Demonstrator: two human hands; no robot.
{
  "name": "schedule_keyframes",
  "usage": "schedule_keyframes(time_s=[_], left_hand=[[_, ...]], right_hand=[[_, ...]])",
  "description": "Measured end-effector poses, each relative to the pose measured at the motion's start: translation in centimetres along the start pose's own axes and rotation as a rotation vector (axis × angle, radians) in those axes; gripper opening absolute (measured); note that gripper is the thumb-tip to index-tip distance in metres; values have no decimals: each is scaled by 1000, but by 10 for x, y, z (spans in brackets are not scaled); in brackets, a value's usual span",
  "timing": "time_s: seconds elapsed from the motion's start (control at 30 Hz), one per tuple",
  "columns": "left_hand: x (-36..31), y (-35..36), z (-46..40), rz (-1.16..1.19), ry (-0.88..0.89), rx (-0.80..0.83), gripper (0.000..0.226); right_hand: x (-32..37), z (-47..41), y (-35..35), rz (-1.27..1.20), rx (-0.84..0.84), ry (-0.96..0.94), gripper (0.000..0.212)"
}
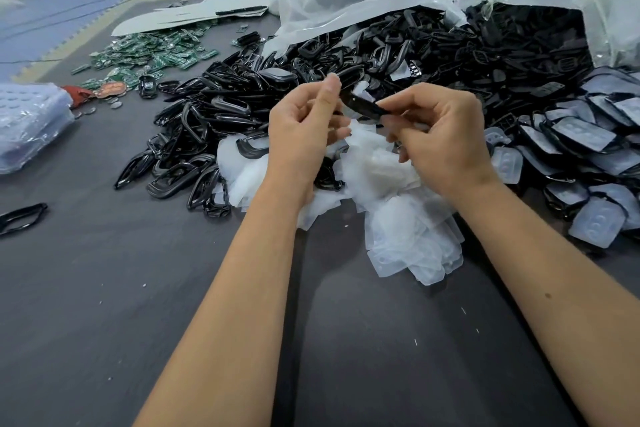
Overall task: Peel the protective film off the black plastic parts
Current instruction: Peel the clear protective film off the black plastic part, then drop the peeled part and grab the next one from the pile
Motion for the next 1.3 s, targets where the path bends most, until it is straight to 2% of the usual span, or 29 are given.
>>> schedule_keyframes(time_s=[0.1, 0.27, 0.33, 0.4, 0.5, 0.63, 0.8, 0.93, 1.0, 1.2, 1.3], left_hand=[[1, -1, -1, -38, -109, 56, 45], [6, -2, 0, -104, -61, 86, 5], [5, -3, 1, -110, 2, 94, 9], [5, -2, 2, -162, 65, 102, 10], [6, -1, 3, -226, 117, 126, 13], [8, 0, 2, -315, 121, 117, 18], [11, 2, 1, -379, 60, 97, 15], [12, -1, 0, -361, 35, 70, 13], [11, -1, 0, -403, 43, 61, 13], [-5, 14, 3, -667, 200, 19, 16], [-13, 33, 5, -736, 236, 46, 17]], right_hand=[[4, 0, -1, 308, 34, -297, 7], [7, 2, 4, 469, 72, -457, 12], [9, 3, 6, 437, 11, -388, 21], [9, 3, 7, 286, -40, -190, 26], [1, 4, 11, 68, -7, 119, 11], [-7, 2, 8, 9, -31, 205, 6], [-7, 0, 7, 117, -13, 129, 5], [-1, -1, -2, 202, 191, 32, 38], [1, 0, -6, 239, 217, -11, 45], [12, -1, -20, 380, 176, -155, 36], [17, 1, -38, 471, 157, -155, 34]])
Point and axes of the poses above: each hand's wrist, its own z-axis away from the middle knuckle, its own y-axis out of the palm, x = y × z, the point moved 1 cm from there along -z, towards the middle knuckle, and after that the axes turned 6 degrees about -z, right-handed, at the moved point
